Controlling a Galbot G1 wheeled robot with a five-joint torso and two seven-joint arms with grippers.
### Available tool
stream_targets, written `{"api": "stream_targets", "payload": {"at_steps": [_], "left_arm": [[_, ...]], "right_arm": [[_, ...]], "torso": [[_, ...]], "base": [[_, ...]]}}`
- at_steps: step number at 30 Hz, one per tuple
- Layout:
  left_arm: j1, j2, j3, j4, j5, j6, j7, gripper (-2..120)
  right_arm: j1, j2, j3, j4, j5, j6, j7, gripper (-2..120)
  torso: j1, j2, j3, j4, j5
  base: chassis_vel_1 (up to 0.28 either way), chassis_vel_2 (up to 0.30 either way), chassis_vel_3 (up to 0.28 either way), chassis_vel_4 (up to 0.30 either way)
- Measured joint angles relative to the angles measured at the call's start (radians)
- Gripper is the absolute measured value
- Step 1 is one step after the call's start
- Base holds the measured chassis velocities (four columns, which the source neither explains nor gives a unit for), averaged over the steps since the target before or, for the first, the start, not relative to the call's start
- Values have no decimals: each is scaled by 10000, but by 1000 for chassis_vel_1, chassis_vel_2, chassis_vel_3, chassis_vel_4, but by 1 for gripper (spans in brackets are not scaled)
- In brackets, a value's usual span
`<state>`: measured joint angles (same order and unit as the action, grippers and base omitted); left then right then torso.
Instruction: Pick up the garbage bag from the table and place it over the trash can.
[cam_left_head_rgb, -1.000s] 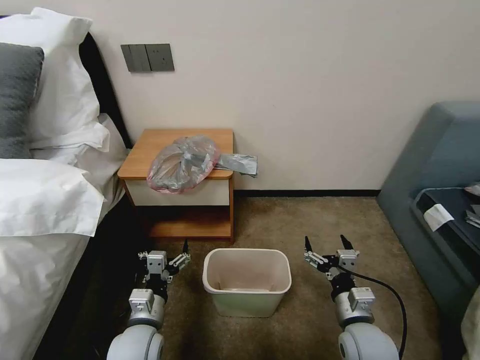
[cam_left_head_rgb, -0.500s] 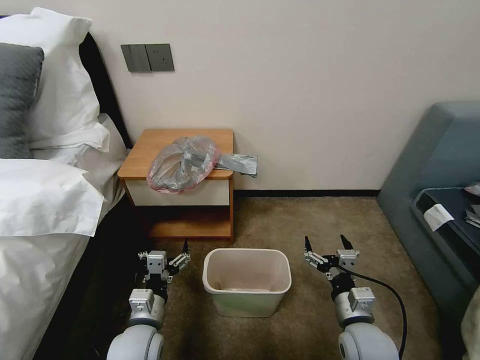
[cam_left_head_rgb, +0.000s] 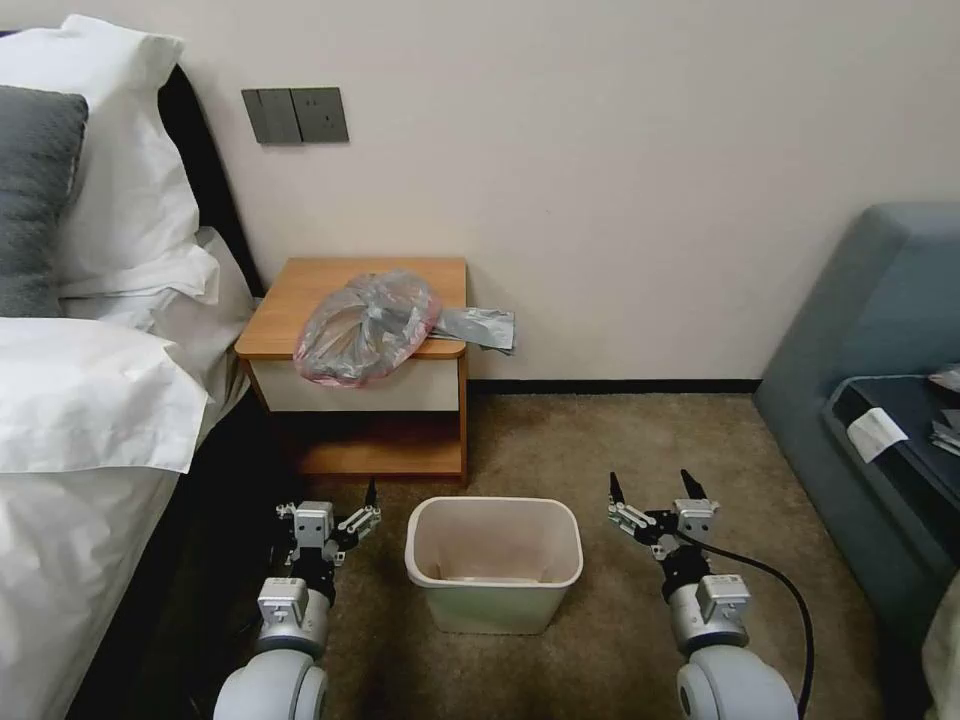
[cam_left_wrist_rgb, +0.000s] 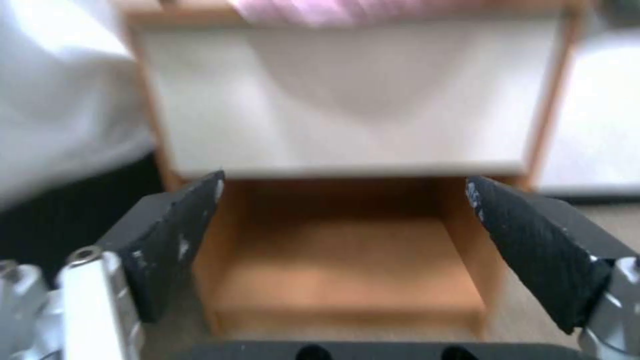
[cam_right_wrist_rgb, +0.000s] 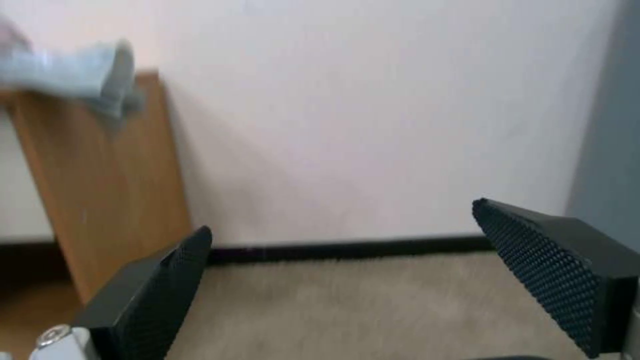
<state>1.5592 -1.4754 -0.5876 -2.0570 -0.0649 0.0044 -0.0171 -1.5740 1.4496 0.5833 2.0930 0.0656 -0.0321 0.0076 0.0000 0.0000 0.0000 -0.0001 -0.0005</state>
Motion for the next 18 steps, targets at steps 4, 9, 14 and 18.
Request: {"api": "stream_targets", "payload": {"at_steps": [4,9,14,18], "left_arm": [[135,376,-564,-834,-952,90,-298,91],[347,954,-1431,-2135,-2438,240,-760,93],[570,1401,-1675,-2770,-3570,752,-874,93],[646,1408,-1259,-2551,-3657,1048,-722,92]], "right_arm": [[-249,-517,340,967,701,-345,110,100],[-631,-1304,868,2431,1762,-870,273,100],[-665,-1847,796,2871,2704,-1276,373,100],[-536,-1987,580,2348,2747,-586,434,100]], "torso": [[0,0,0,1,3],[0,0,0,1,4],[0,3,-3,4,15],[0,3,-2,-2,9]], "base": [[0,0,0,0],[0,0,0,0],[0,0,0,0],[0,0,0,0]]}}
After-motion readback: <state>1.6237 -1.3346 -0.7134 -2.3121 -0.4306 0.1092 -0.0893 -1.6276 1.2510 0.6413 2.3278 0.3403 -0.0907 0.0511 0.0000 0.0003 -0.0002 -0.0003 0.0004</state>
